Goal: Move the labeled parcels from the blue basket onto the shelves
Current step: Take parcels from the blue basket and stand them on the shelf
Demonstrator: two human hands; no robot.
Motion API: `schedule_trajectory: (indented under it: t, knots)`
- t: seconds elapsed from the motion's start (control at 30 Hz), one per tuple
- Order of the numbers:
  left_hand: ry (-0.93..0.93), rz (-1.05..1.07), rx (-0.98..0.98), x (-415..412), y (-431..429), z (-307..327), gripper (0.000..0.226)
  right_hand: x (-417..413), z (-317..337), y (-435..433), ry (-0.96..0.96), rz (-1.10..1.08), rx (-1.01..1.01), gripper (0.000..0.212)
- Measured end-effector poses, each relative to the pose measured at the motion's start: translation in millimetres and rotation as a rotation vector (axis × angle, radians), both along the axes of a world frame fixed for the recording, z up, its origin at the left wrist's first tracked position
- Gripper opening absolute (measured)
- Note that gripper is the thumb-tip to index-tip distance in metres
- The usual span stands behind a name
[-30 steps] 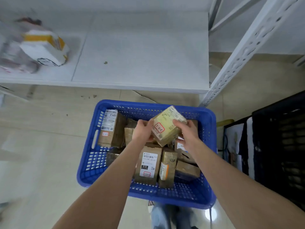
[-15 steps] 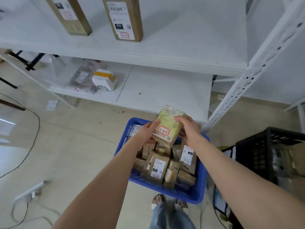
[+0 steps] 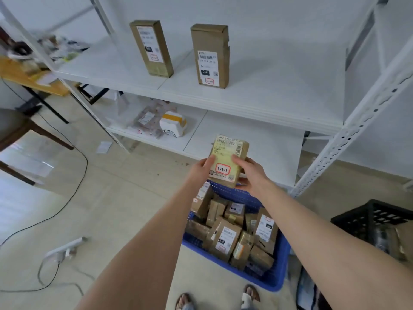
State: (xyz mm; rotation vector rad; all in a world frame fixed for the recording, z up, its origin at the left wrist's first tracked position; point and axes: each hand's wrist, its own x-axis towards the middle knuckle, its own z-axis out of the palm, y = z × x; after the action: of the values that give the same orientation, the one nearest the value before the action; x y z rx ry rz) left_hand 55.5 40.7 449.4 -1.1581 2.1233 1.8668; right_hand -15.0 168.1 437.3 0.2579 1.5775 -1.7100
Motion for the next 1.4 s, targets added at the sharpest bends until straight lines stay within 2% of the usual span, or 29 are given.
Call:
schedule_trajectory:
  t: [0.23,0.5,0.9,1.17,1.4]
  knots:
    - [0.089,-0.017,-0.144,25,-42,13,0.040,25,19,-39,0.068,-0.025,0.037,0.027]
    - [0.124,-0.045,-0.201,56,-113,35,0.038,62,48,-100,0.129,-0.054,0.021,0.020]
    - [0.166,-0.104,-0.230,90,-210,60,0.039,109,71,-206,0.161,-0.154,-0.015,0.025]
    - [0.199,-0.098,-0.273,84,-265,73,0.036,100,78,-258,0.186,-0.138,-0.052,0.021]
    - [0.214,-0.120,-0.313,49,-326,80,0.035,61,78,-322,0.260,-0.160,-0.059,0.020]
